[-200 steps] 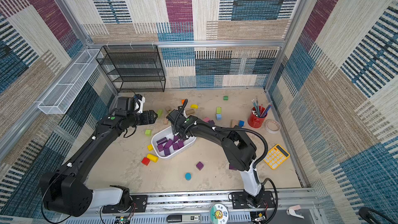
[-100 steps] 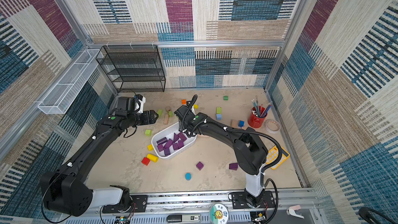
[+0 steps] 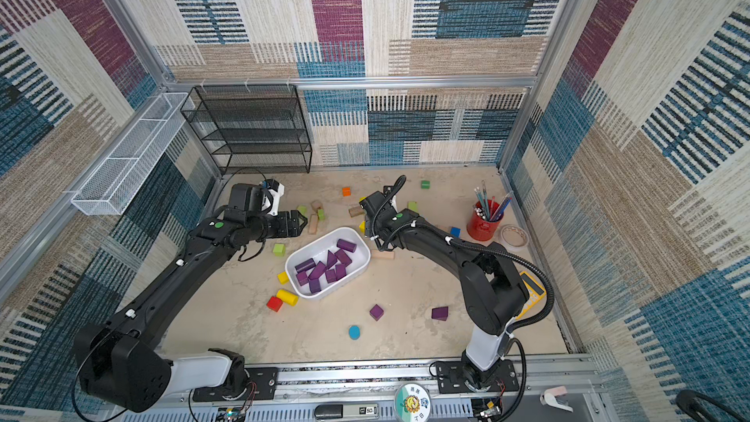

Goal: Pick purple bricks into the storage bin
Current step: Pick up the building block from the center of the board.

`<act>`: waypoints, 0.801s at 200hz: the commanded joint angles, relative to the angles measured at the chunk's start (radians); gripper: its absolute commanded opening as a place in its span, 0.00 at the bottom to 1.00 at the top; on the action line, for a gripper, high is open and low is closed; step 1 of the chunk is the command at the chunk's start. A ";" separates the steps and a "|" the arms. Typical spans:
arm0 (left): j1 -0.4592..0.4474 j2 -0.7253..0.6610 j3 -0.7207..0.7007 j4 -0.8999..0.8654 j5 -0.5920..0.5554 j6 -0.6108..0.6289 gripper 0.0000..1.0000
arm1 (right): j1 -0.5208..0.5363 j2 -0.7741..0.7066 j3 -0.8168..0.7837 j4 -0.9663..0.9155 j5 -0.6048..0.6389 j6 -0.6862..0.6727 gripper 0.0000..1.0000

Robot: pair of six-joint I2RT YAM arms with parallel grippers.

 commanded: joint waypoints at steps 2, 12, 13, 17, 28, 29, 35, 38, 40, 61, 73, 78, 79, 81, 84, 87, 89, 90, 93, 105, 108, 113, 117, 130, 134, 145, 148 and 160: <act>-0.030 -0.009 -0.006 0.015 -0.012 0.023 0.85 | -0.020 0.003 -0.012 0.049 -0.026 0.017 0.91; -0.046 -0.013 -0.006 0.015 -0.016 0.025 0.85 | -0.030 0.005 -0.021 0.057 -0.037 0.020 0.91; -0.047 -0.013 -0.006 0.014 -0.017 0.026 0.85 | -0.031 0.006 -0.021 0.058 -0.038 0.021 0.91; -0.054 -0.014 -0.006 0.014 -0.019 0.027 0.85 | -0.036 0.006 -0.025 0.061 -0.042 0.024 0.91; -0.066 -0.017 -0.007 0.014 -0.025 0.031 0.85 | -0.049 0.009 -0.034 0.066 -0.058 0.035 0.90; -0.068 -0.017 -0.007 0.014 -0.026 0.031 0.85 | -0.051 0.010 -0.034 0.066 -0.059 0.036 0.90; -0.073 -0.018 -0.007 0.013 -0.028 0.032 0.85 | -0.058 0.012 -0.037 0.066 -0.066 0.044 0.90; -0.076 -0.018 -0.007 0.014 -0.029 0.033 0.85 | -0.061 0.015 -0.039 0.067 -0.069 0.049 0.90; -0.077 -0.018 -0.007 0.013 -0.029 0.034 0.85 | -0.063 0.015 -0.040 0.067 -0.070 0.052 0.90; -0.087 -0.021 -0.007 0.014 -0.032 0.037 0.85 | -0.085 0.026 -0.047 0.072 -0.081 0.077 0.88; -0.089 -0.023 -0.007 0.015 -0.031 0.038 0.85 | -0.092 0.036 -0.045 0.078 -0.085 0.072 0.86; -0.089 -0.024 -0.007 0.014 -0.031 0.039 0.85 | -0.095 0.041 -0.043 0.078 -0.084 0.067 0.86; -0.089 -0.024 -0.007 0.014 -0.031 0.039 0.85 | -0.096 0.045 -0.043 0.078 -0.083 0.065 0.85; -0.089 -0.024 -0.007 0.014 -0.031 0.039 0.85 | -0.096 0.047 -0.041 0.078 -0.082 0.063 0.85; -0.089 -0.024 -0.007 0.014 -0.031 0.040 0.85 | -0.098 0.049 -0.039 0.077 -0.081 0.058 0.85; -0.090 -0.025 -0.008 0.013 -0.031 0.040 0.85 | -0.099 0.054 -0.037 0.077 -0.081 0.051 0.84; -0.090 -0.026 -0.008 0.015 -0.031 0.041 0.85 | -0.099 0.055 -0.035 0.077 -0.080 0.046 0.84; -0.090 -0.026 -0.009 0.015 -0.031 0.041 0.85 | -0.100 0.056 -0.035 0.077 -0.081 0.043 0.84; -0.090 -0.026 -0.009 0.014 -0.031 0.042 0.85 | -0.101 0.059 -0.034 0.078 -0.079 0.034 0.83; -0.090 -0.026 -0.009 0.014 -0.029 0.043 0.85 | -0.105 0.064 -0.029 0.078 -0.070 -0.007 0.81; -0.090 -0.026 -0.009 0.014 -0.029 0.044 0.85 | -0.108 0.065 -0.028 0.080 -0.071 -0.020 0.80; -0.092 -0.026 -0.009 0.014 -0.028 0.044 0.85 | -0.111 0.063 -0.028 0.082 -0.079 -0.045 0.79; -0.092 -0.026 -0.009 0.013 -0.027 0.045 0.85 | -0.114 0.062 -0.028 0.085 -0.089 -0.069 0.78; -0.092 -0.026 -0.007 0.014 -0.025 0.045 0.85 | -0.123 0.053 -0.028 0.093 -0.104 -0.139 0.78; -0.092 -0.026 -0.007 0.014 -0.025 0.045 0.85 | -0.125 0.051 -0.028 0.096 -0.113 -0.165 0.78; -0.092 -0.026 -0.007 0.014 -0.025 0.045 0.85 | -0.131 0.044 -0.031 0.106 -0.134 -0.227 0.78; -0.092 -0.026 -0.007 0.014 -0.025 0.045 0.85 | -0.132 0.042 -0.032 0.108 -0.138 -0.241 0.78; -0.092 -0.024 -0.007 0.014 -0.023 0.047 0.85 | -0.139 0.044 -0.032 0.113 -0.173 -0.298 0.79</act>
